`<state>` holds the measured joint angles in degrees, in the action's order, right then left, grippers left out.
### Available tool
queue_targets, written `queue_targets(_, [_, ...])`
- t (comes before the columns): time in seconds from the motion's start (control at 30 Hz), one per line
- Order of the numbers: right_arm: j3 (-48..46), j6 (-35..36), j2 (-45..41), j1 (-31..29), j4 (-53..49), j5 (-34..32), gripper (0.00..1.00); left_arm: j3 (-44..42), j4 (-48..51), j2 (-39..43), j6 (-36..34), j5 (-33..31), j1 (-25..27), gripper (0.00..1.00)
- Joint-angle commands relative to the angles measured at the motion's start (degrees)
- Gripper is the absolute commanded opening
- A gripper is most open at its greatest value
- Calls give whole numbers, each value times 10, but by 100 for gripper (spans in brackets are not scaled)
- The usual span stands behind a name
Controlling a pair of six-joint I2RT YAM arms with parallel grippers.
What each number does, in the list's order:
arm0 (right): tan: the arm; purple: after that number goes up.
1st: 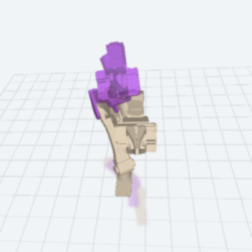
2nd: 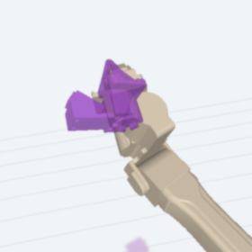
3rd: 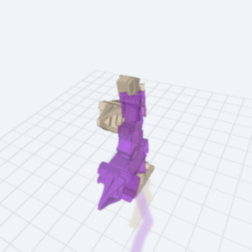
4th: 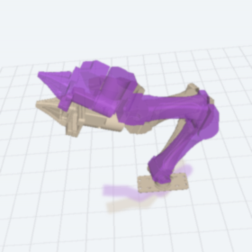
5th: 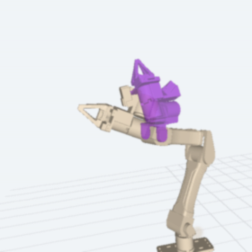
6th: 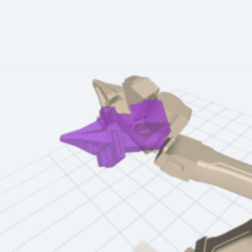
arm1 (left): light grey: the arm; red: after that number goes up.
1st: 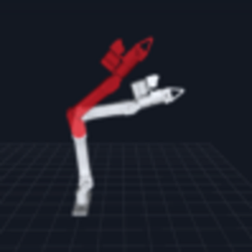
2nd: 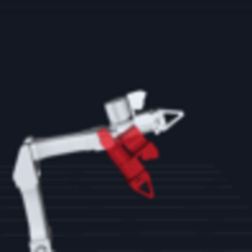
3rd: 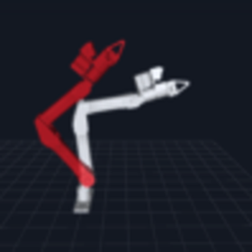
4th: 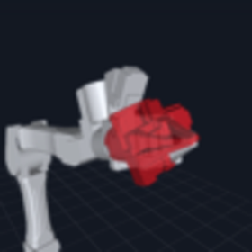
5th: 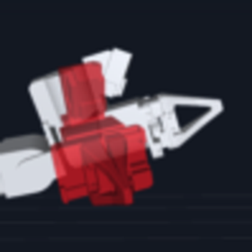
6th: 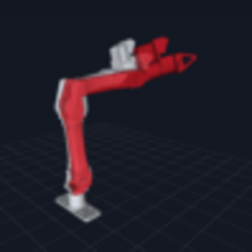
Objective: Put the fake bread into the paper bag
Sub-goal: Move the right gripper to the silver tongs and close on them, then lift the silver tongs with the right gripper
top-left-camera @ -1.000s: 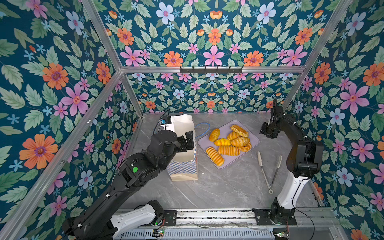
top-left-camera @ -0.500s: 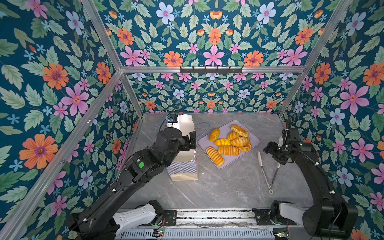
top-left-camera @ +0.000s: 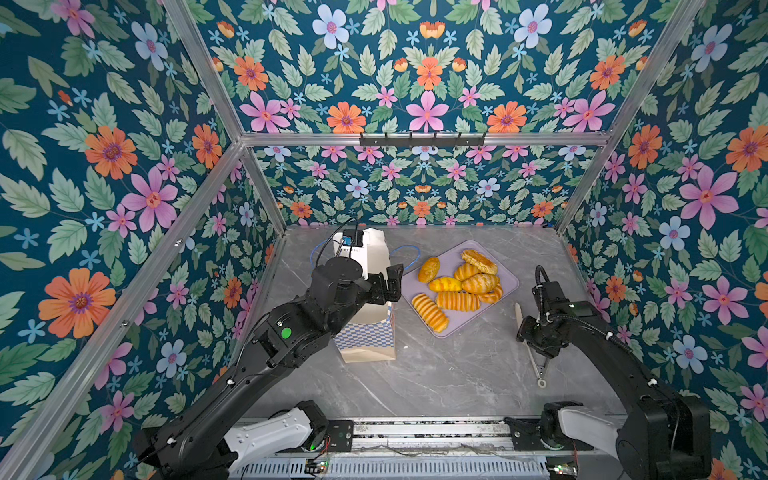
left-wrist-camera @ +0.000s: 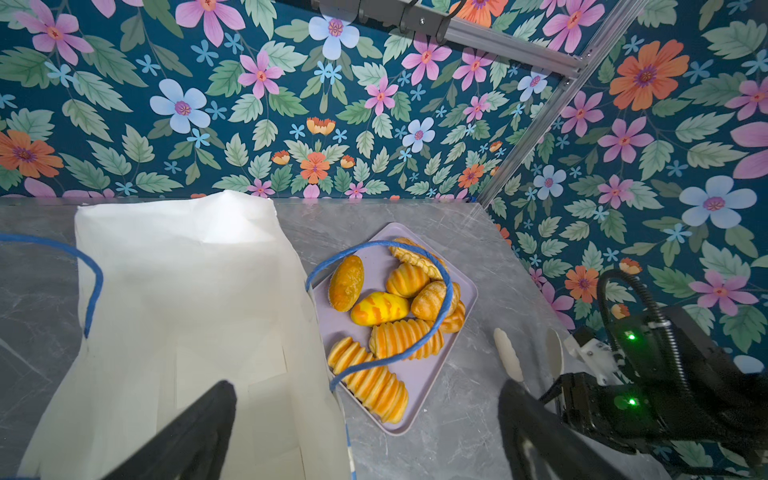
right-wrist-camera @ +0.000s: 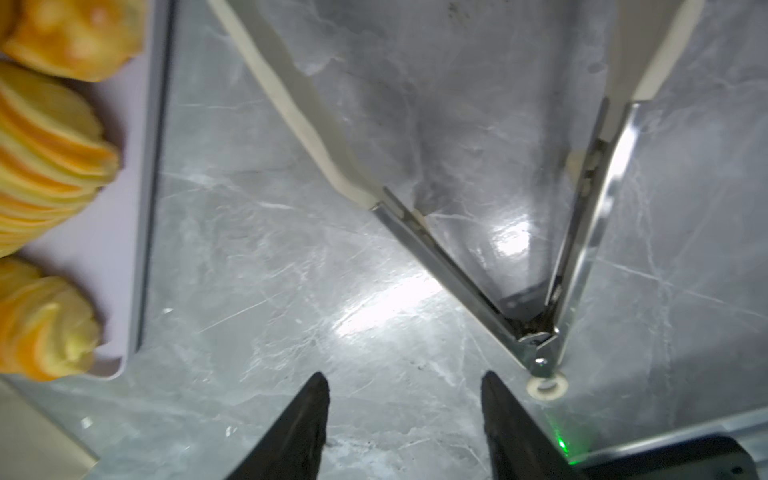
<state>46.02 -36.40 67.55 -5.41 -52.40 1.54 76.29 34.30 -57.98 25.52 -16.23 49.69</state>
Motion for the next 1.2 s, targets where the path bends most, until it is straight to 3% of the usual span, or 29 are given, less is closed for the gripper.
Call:
queue_targets(0.0, [-10, -20, 13, -1, 7, -34, 58, -8, -18, 6, -1, 2, 0, 100])
queue_targets(0.3, [-7, -15, 75, -2, 37, -47, 51, -18, -20, 16, 1, 8, 0, 99])
queue_targets(0.67, [-16, -14, 142, -1, 69, -57, 51, -25, -19, 37, 5, 3, 0, 100])
queue_targets(1.17, [-12, -67, 99, -38, 98, 45, 47, -43, -29, 41, 11, 8, 0, 100])
